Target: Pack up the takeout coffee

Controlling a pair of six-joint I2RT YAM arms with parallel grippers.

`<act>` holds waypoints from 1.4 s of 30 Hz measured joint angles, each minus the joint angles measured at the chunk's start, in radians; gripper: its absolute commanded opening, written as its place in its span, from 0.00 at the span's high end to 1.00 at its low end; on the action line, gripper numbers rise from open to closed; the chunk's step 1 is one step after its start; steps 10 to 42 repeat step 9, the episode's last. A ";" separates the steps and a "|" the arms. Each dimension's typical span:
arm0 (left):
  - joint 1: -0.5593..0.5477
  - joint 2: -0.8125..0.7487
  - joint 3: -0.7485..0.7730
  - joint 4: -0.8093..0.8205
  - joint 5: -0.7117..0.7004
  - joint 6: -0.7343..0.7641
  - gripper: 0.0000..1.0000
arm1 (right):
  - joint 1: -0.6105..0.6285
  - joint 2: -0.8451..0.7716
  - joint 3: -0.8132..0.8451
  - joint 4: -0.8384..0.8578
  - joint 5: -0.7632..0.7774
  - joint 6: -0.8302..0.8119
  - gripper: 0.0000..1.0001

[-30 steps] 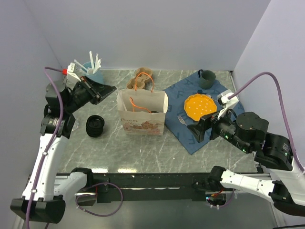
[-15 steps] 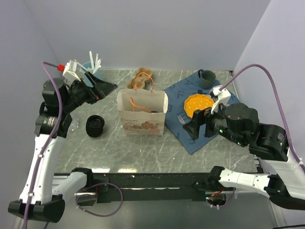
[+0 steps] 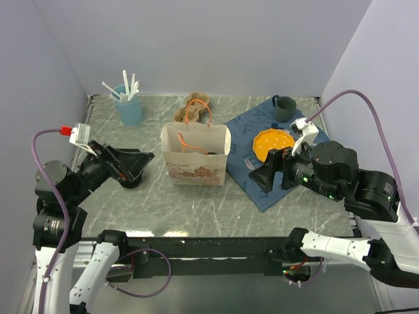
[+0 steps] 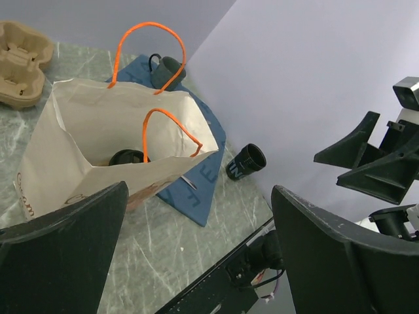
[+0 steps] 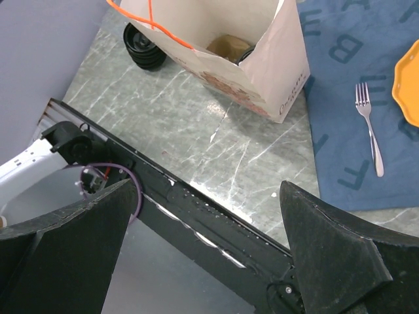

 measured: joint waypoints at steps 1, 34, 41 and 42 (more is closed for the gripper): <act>0.000 -0.003 0.000 -0.002 0.000 0.001 0.03 | 0.000 0.002 0.001 0.002 0.000 0.001 0.00; 0.000 0.004 -0.004 -0.007 0.007 0.002 0.03 | 0.000 0.034 0.006 0.027 -0.007 0.016 0.00; 0.000 0.004 -0.004 -0.007 0.007 0.002 0.03 | 0.000 0.034 0.006 0.027 -0.007 0.016 0.00; 0.000 0.004 -0.004 -0.007 0.007 0.002 0.03 | 0.000 0.034 0.006 0.027 -0.007 0.016 0.00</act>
